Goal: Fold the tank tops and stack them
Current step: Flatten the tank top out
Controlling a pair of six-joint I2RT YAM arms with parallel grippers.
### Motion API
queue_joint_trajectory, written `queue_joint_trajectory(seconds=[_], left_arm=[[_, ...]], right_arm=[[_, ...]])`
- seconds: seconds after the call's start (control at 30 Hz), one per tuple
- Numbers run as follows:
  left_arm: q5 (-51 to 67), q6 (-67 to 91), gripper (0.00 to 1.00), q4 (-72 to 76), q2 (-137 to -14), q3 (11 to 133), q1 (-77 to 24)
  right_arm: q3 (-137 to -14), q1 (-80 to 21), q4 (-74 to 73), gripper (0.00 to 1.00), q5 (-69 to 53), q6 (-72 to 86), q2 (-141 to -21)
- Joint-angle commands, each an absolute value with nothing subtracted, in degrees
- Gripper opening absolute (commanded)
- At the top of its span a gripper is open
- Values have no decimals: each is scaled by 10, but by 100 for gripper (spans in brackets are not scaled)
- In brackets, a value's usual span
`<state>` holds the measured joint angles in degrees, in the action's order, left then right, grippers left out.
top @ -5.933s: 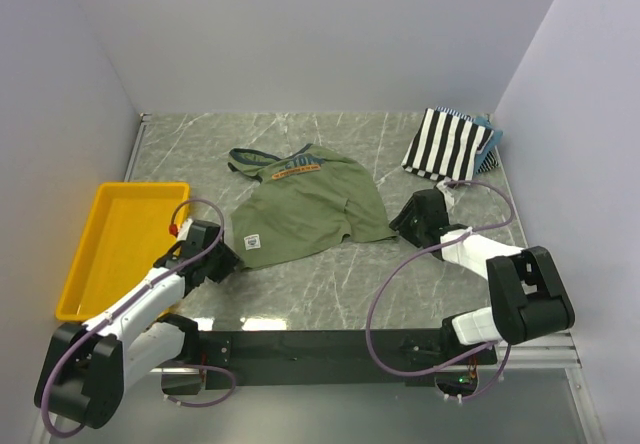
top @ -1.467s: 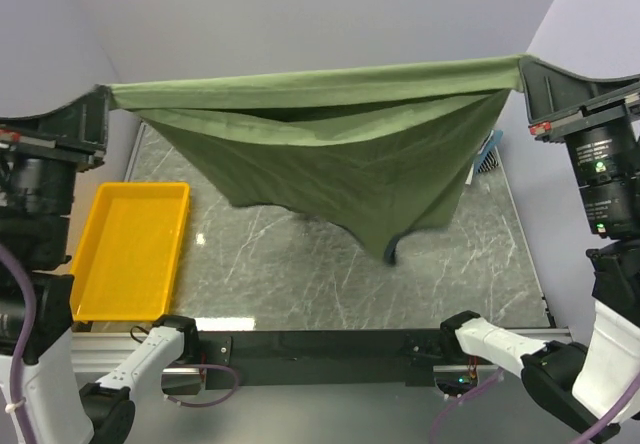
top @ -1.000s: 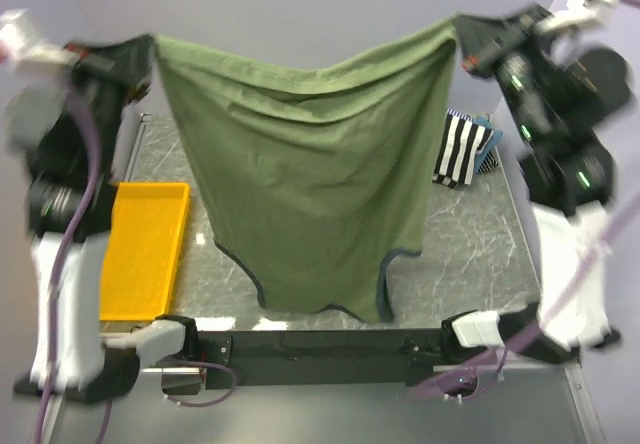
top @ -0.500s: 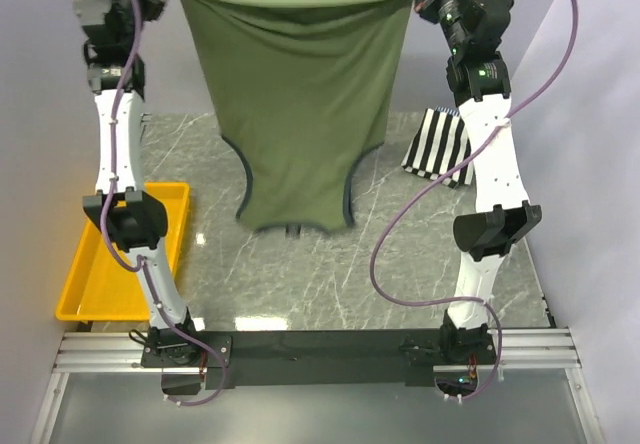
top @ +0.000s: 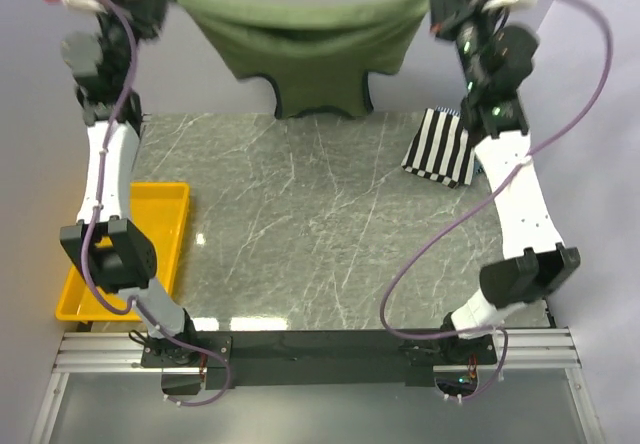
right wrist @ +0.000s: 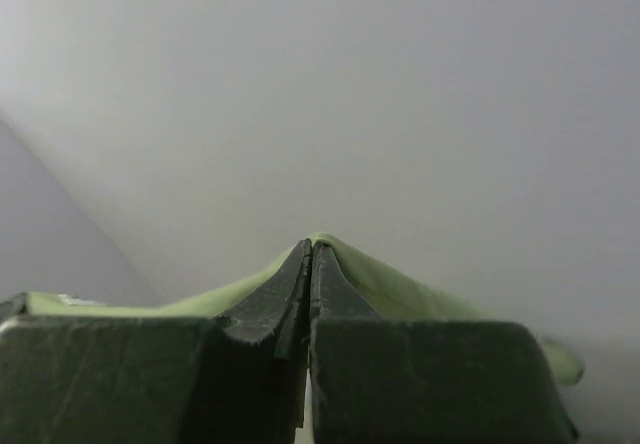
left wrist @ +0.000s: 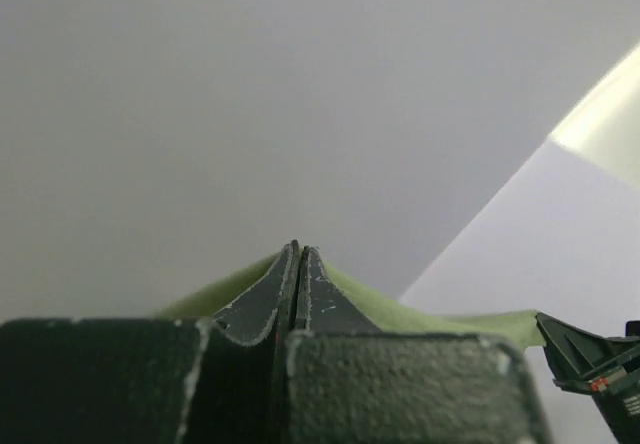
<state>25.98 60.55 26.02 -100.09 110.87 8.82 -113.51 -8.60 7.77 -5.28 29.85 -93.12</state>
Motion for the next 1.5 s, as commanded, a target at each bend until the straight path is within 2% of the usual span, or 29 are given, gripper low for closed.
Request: queue_joint_trajectory(seconds=[0.0, 0.07, 0.1, 0.2, 0.37, 0.47, 0.67, 0.9, 1.47], left_arm=[[292, 638, 1, 323, -956, 897, 84], [295, 640, 1, 330, -922, 808, 76], [299, 639, 1, 330, -891, 725, 72], [270, 634, 1, 278, -824, 573, 47], [157, 642, 1, 158, -745, 402, -43], [117, 635, 1, 80, -724, 359, -83], [69, 629, 1, -99, -645, 310, -118], [51, 590, 1, -267, -558, 342, -118], [84, 531, 0, -435, -409, 350, -119]], right_arm=[[-955, -83, 107, 0, -61, 336, -886], [-860, -83, 117, 0, -62, 354, -841], [-771, -83, 123, 0, -63, 365, -824], [-614, -84, 127, 0, -72, 406, -768], [-454, -86, 63, 0, -61, 425, -722], [-417, -91, -3, 0, -61, 426, -729], [-364, -92, -129, 0, -79, 410, -729], [-350, -92, -245, 0, -56, 403, -655], [-404, -91, -470, 0, -18, 395, -459]])
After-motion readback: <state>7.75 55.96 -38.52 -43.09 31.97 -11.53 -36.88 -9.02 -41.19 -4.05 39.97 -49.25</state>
